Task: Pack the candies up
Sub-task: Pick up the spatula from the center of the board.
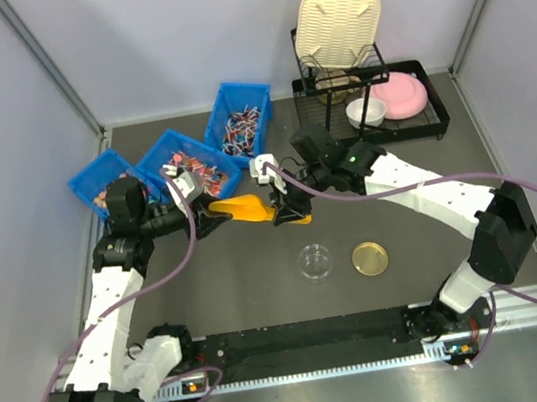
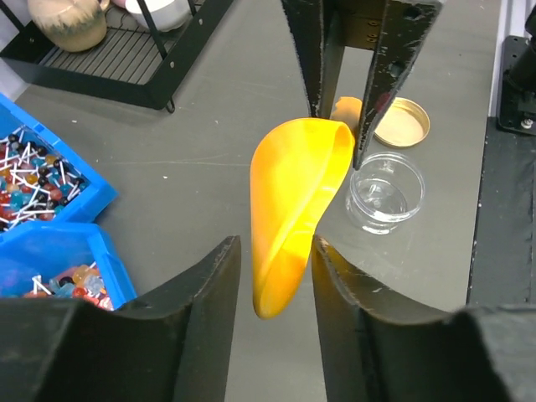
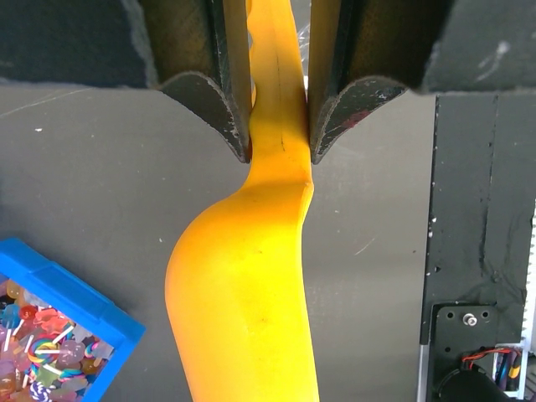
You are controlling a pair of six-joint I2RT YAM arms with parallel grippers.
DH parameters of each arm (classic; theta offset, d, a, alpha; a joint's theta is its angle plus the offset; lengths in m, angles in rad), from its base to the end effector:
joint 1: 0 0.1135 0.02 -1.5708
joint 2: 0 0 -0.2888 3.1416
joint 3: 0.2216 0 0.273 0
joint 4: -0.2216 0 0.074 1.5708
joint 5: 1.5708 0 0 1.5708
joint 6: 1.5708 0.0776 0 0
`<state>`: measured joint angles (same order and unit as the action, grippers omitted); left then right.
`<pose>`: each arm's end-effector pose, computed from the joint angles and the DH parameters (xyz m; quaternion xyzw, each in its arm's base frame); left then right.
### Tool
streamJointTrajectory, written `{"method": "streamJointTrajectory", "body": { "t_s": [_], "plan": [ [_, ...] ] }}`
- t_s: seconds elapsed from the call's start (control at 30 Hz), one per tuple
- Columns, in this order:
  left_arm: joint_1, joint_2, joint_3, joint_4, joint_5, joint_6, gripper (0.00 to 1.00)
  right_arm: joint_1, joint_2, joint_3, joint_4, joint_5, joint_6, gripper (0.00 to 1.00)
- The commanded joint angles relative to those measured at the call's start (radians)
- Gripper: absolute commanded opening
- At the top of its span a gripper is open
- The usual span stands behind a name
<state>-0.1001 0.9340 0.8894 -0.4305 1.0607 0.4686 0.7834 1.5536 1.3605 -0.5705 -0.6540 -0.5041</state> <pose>0.2087 -0.0890 0.3426 0.4595 0.6329 -0.3422 0.5208 0.2401 0.3057 0.3163 -0.6236 0.6209 0.3443 0.3272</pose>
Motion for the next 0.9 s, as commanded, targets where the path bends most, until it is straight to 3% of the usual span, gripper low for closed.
{"method": "streamJointTrajectory", "body": {
  "t_s": [0.0,0.17,0.37,0.47,0.67,0.77,0.87],
  "plan": [
    [-0.007,0.000,-0.017,0.087,-0.008,-0.042,0.43,0.002,-0.032,0.002,0.026,-0.038,-0.014,0.00],
    [-0.009,0.000,-0.023,0.105,-0.010,-0.053,0.44,0.011,-0.017,-0.004,0.023,-0.024,-0.020,0.00],
    [-0.009,-0.008,-0.035,0.111,-0.005,-0.053,0.53,0.019,-0.004,-0.008,0.018,-0.010,-0.031,0.00],
    [-0.009,-0.008,-0.043,0.110,-0.002,-0.051,0.44,0.023,-0.004,-0.005,0.017,-0.013,-0.030,0.00],
    [-0.010,-0.009,-0.049,0.122,0.001,-0.059,0.37,0.040,0.006,-0.006,0.014,0.004,-0.037,0.00],
    [-0.010,-0.011,-0.049,0.122,0.004,-0.064,0.40,0.048,0.019,-0.004,0.012,0.010,-0.039,0.00],
    [-0.010,-0.011,-0.052,0.122,0.004,-0.062,0.51,0.054,0.025,0.000,0.011,0.017,-0.039,0.00]
  ]
}}
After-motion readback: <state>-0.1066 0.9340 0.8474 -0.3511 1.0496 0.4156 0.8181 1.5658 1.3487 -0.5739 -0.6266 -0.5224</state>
